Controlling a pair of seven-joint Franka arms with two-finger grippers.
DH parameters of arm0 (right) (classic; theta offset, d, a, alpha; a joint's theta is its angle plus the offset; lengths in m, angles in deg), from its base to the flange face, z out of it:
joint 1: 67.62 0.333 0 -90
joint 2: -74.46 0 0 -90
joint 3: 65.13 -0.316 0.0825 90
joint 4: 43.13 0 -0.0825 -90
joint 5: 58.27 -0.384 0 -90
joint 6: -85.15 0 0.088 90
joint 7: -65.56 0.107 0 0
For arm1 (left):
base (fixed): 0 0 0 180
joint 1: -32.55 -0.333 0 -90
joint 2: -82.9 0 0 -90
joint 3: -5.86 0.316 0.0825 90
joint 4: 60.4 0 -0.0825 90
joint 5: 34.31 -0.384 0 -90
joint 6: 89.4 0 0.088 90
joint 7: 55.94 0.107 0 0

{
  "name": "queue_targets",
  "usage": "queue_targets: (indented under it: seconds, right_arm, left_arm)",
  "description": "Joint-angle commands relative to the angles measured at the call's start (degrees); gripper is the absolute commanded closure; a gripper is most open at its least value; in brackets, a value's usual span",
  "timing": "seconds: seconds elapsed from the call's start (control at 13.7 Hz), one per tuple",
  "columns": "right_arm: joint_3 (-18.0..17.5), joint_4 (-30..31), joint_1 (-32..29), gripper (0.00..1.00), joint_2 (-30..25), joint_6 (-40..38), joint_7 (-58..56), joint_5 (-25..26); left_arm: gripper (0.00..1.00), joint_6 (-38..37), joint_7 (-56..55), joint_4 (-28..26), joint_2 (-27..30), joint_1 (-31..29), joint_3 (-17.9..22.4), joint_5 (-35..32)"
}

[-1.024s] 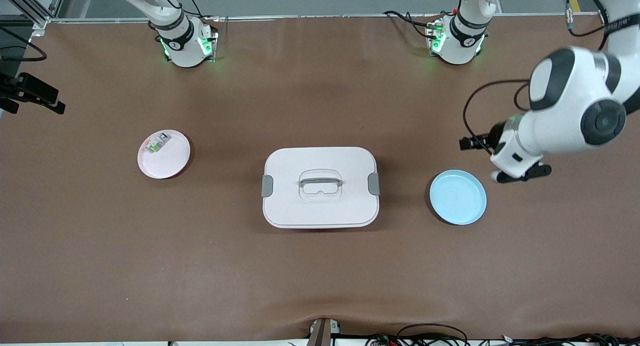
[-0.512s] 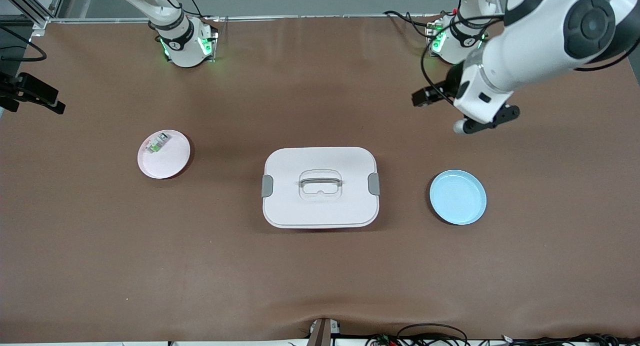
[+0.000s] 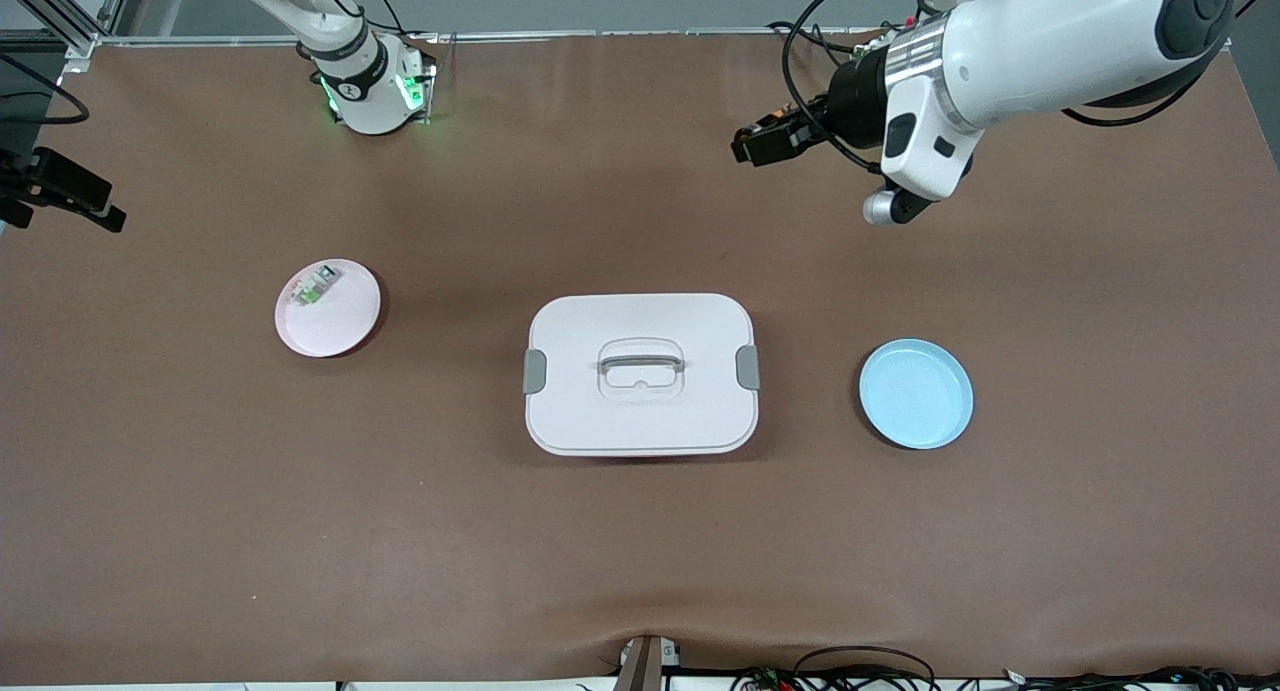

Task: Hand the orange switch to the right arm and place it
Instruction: 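Lift the switch with the left gripper toward the table middle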

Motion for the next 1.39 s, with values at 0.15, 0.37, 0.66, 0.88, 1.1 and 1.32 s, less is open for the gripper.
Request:
queue_targets:
  seconds: [0.15, 0.37, 0.66, 0.88, 1.1, 1.32]
  right_arm:
    - [-0.2, -0.1, -2.8, 0.00, 0.7, -1.1, -1.3, -8.3]
    - [-0.5, 4.5, -2.8, 0.00, -0.1, 2.9, -2.5, -11.1]
    - [-1.2, 11.8, -1.2, 0.00, -4.2, 8.4, -2.7, -20.6]
    - [-1.4, 14.8, 1.6, 0.00, -5.1, 10.4, -0.3, -29.7]
    - [-1.4, 19.2, 3.3, 0.00, -6.4, 10.6, 1.1, -35.8]
    - [-1.5, 24.2, 6.6, 0.00, -9.4, 14.7, 4.3, -36.9]
  left_arm:
    - [0.80, 13.7, -19.9, 1.7, -2.1, 4.9, -0.4, 3.1]
    - [0.81, 24.2, -30.6, 1.1, -3.4, 9.5, -0.3, 2.9]
    - [0.82, 31.2, -39.5, 1.0, -6.1, 15.2, -0.2, 2.5]
    - [0.82, 35.8, -44.0, 1.3, -9.1, 19.1, -0.1, 2.5]
    - [0.82, 39.6, -45.7, 1.4, -11.9, 22.4, 0.1, 2.4]
    - [0.82, 40.4, -45.7, 1.6, -14.0, 24.2, 0.3, 2.3]
